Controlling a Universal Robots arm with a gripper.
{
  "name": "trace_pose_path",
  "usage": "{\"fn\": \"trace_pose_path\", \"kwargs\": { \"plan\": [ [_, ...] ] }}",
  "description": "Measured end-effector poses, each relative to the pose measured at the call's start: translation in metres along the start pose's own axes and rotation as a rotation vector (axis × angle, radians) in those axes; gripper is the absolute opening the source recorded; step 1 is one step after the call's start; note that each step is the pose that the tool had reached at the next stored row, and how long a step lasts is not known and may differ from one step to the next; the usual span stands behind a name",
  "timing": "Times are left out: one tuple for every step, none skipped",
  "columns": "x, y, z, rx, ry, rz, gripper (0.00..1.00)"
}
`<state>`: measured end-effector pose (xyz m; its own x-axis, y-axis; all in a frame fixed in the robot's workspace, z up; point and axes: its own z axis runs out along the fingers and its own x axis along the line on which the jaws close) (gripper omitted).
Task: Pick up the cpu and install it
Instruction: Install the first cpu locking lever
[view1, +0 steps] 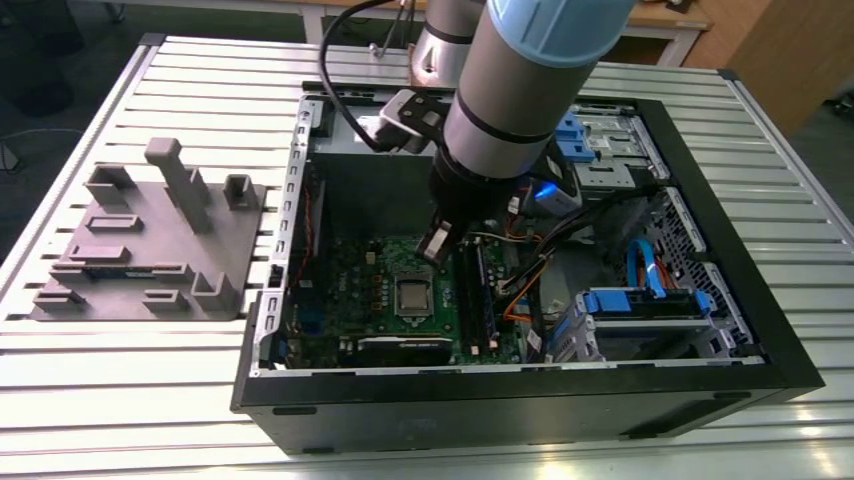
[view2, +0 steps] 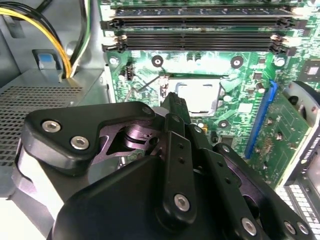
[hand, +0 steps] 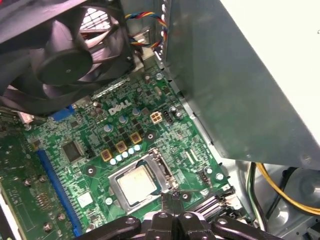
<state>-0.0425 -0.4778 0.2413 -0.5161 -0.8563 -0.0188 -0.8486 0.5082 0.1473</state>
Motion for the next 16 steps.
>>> {"fn": "trace_pose_path", "kwargs": {
  "plan": [
    [-0.0019,0.0006,0.0002,0.0,-0.0001,0.0,0.1],
    [-0.0038,0.0013,0.0003,0.0,-0.0001,0.0,0.1],
    [-0.0058,0.0016,0.0004,0.0,-0.0002,0.0,0.1],
    [-0.007,0.0011,0.0004,0.0,-0.0002,0.0,0.1],
    [-0.0083,-0.0004,0.0002,0.0,-0.0002,0.0,0.1],
    [-0.01,-0.0024,-0.0001,0.0,0.0,0.0,0.1],
    [-0.0118,-0.0044,-0.0004,0.0,0.0,0.0,0.1],
    [-0.0136,-0.0065,-0.0007,0.0,-0.0001,0.0,0.1],
    [-0.0156,-0.0086,-0.0009,-0.0001,0.0,0.0,0.1],
    [-0.0173,-0.0103,-0.0012,0.0,0.0001,0.0,0.1],
    [-0.0189,-0.0117,-0.0013,-0.0001,0.0,0.0,0.1],
    [-0.0205,-0.013,-0.0015,-0.0001,0.0,0.0,0.1],
    [-0.0222,-0.014,-0.0016,-0.0001,0.0,0.0,0.1],
    [-0.0237,-0.0142,-0.0016,-0.0001,-0.0001,0.0,0.1],
    [-0.0253,-0.0138,-0.0015,-0.0001,0.0,0.0,0.1],
    [-0.0269,-0.0132,-0.0014,-0.0001,-0.0001,0.0,0.1]
  ]
}}
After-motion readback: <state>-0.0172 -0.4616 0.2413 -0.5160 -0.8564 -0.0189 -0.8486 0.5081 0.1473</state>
